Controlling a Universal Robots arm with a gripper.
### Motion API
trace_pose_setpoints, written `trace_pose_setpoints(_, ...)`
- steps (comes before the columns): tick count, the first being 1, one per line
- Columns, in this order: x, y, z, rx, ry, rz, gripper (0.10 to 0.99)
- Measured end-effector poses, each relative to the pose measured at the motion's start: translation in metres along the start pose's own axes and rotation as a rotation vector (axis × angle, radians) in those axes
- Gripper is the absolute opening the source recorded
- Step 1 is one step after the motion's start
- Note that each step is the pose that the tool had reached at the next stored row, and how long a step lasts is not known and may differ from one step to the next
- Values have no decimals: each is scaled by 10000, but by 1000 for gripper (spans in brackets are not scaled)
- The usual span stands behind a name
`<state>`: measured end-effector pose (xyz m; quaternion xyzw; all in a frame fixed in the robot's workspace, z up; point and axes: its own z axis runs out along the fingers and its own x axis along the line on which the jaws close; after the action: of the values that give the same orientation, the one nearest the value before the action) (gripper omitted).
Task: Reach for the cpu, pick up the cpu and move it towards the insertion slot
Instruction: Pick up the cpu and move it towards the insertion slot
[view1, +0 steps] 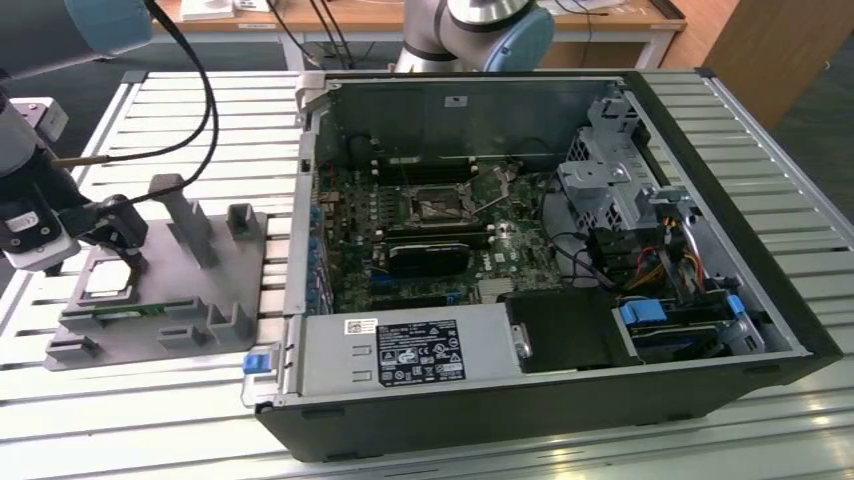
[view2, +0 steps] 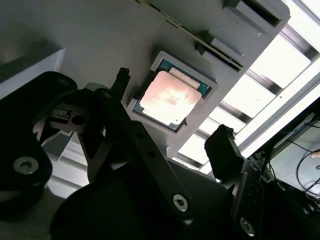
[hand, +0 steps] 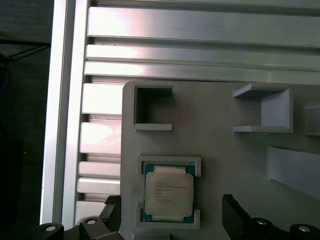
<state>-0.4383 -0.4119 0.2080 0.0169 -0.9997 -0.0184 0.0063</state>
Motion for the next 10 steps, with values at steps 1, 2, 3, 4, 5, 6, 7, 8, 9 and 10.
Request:
trace_pose_setpoints(1, -1, -1, 11, -1, -25, -2, 882)
trace_pose_setpoints(2, -1, -2, 28, -4, -38, -3, 882)
trace_pose_setpoints(3, -1, -3, 47, -2, -38, -3, 882)
trace_pose_setpoints(4, -1, -3, 64, -2, -38, -3, 882)
trace_pose_setpoints(5, -1, -4, 83, -2, -39, -3, 882)
trace_pose_setpoints(6, -1, -5, 101, -2, -39, -2, 882)
trace_pose_setpoints(7, -2, -5, 119, -2, -39, -2, 882)
trace_pose_setpoints(8, -2, -5, 136, -1, -38, -2, 882)
trace_pose_setpoints(9, -2, -4, 156, -2, -38, -2, 882)
trace_pose_setpoints(10, -2, -4, 174, -1, -38, -2, 882)
